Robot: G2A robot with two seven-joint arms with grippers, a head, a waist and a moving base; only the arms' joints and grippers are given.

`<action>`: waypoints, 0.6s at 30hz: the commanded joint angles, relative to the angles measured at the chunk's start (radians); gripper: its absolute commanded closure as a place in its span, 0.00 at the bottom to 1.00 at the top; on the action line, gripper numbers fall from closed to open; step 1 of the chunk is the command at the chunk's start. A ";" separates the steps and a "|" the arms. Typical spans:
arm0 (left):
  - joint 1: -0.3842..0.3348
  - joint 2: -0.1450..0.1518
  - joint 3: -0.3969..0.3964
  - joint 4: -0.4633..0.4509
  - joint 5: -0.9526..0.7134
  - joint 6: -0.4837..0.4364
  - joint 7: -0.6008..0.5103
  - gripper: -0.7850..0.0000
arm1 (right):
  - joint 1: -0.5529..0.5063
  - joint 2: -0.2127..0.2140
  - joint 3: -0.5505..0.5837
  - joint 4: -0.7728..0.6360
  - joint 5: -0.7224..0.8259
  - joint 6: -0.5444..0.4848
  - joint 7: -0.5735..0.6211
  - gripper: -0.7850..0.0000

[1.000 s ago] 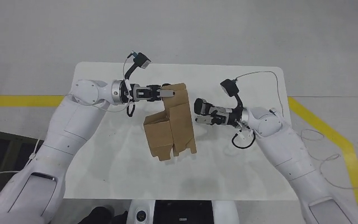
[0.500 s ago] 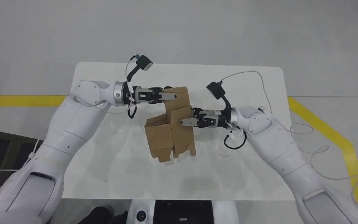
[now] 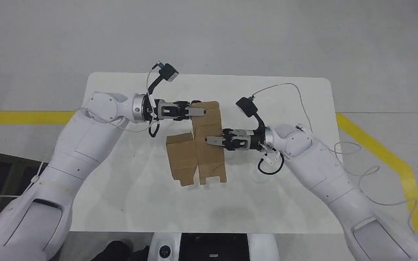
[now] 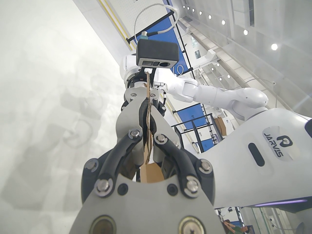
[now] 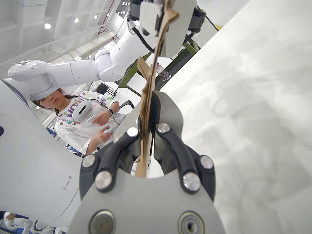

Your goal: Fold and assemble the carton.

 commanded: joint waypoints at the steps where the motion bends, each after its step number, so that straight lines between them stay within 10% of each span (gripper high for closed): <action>1: -0.002 0.003 -0.003 -0.008 -0.020 -0.001 0.001 0.00 | 0.000 0.001 -0.002 0.003 0.005 -0.001 -0.001 1.00; 18: 0.039 0.044 -0.057 0.026 0.086 -0.097 0.097 0.00 | -0.040 0.025 0.110 0.052 -0.023 0.028 -0.106 1.00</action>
